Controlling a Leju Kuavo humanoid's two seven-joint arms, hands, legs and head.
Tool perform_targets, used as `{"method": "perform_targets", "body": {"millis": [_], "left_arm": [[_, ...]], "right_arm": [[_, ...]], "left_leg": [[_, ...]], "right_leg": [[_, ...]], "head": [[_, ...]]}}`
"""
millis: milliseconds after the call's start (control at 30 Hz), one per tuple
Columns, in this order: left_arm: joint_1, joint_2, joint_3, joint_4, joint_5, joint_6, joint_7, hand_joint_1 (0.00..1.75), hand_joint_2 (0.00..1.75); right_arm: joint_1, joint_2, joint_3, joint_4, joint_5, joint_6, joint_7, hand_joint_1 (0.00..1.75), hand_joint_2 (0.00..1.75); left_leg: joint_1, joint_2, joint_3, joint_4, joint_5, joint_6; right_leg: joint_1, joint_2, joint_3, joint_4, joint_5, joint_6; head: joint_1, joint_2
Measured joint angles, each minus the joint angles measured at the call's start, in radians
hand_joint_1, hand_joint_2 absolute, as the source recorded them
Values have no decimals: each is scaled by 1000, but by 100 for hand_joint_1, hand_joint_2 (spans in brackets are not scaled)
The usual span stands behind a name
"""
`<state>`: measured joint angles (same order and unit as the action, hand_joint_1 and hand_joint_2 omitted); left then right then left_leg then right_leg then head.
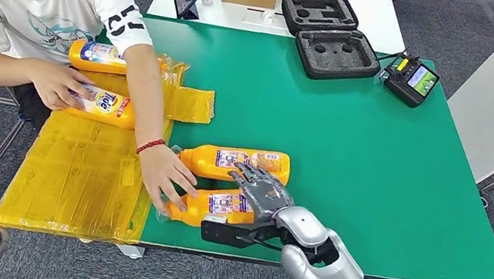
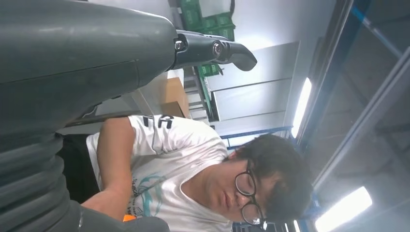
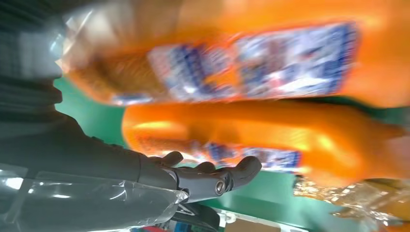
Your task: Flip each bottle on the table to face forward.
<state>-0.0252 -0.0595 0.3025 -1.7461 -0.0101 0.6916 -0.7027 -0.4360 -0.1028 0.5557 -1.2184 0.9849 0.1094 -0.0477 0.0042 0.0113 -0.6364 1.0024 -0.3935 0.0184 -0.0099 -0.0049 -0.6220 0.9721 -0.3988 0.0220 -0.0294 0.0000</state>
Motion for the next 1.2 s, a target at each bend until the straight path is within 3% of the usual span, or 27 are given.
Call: {"method": "perform_targets", "body": {"millis": [233,433,1200], "left_arm": [[29,-11,16,-16,4,-12,0,0,175],[31,-17,21,-16,4,-12,0,0,175],[3,-28,21,1,14,-21,0,0,175]], "right_arm": [[-18,-87,4,-8,-57,42,-37,0,175],[-29,-118,9,-5,-80,56,-41,0,175],[-105,-79,58,144,-137,88,-95,0,175]], "left_leg": [[0,-1,0,0,0,0],[0,-2,0,0,0,0],[0,2,10,0,0,0]], "right_leg": [[0,-1,0,0,0,0],[0,-1,0,0,0,0],[0,1,8,0,0,0]], "head": [[0,0],[0,0],[0,0]]}}
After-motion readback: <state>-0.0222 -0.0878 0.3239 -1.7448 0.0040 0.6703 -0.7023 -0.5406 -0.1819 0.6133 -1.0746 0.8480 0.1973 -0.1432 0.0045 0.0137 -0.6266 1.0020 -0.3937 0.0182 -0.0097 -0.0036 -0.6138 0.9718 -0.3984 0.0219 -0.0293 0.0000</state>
